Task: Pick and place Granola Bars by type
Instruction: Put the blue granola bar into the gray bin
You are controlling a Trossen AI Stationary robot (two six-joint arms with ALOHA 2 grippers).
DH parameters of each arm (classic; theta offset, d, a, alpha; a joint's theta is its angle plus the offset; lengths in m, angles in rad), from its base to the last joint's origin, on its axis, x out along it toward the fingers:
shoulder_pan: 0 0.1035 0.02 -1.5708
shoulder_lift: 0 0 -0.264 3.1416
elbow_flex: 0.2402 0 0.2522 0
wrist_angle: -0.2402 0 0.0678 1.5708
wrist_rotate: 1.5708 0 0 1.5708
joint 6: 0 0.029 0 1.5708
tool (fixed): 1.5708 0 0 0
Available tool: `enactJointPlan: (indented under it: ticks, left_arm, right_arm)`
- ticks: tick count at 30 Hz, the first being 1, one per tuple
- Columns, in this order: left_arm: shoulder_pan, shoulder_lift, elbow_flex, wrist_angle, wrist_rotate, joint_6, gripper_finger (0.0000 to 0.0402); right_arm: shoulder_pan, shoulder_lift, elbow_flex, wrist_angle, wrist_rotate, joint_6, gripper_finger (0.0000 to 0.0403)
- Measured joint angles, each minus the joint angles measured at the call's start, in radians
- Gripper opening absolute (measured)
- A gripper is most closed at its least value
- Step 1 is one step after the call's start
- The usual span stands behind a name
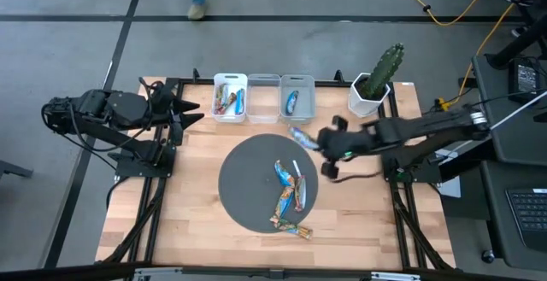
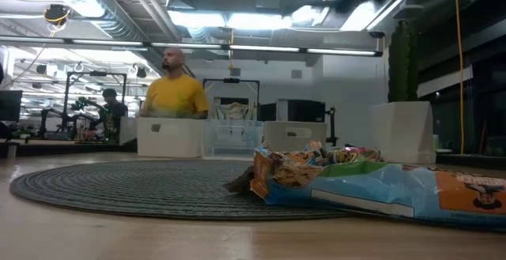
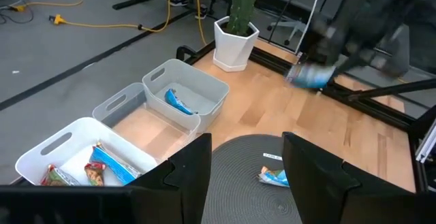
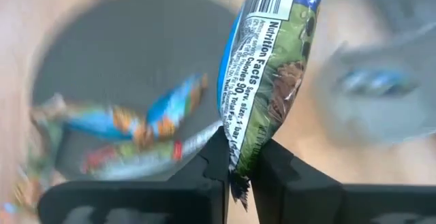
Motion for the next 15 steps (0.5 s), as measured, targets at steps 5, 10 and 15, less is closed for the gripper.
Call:
enactJointPlan:
  ticks: [5, 10, 15]
  left_arm:
    - [0.0, 0.0, 0.0, -0.001, -0.001, 0.0, 0.0169]
    - [0.0, 0.0, 0.0, -0.001, -0.001, 0.0, 0.0169]
    - [0.0, 0.0, 0.0, -0.001, -0.002, 0.0, 0.0169]
  right_arm:
    - [0.017, -0.08, 0.094, -0.013, 0.074, -0.007, 0.0042]
    - [0.007, -0.113, 0.162, -0.015, 0.084, -0.067, 0.0043]
    - [-0.095, -0.104, 0.338, -0.015, 0.074, -0.231, 0.0043]
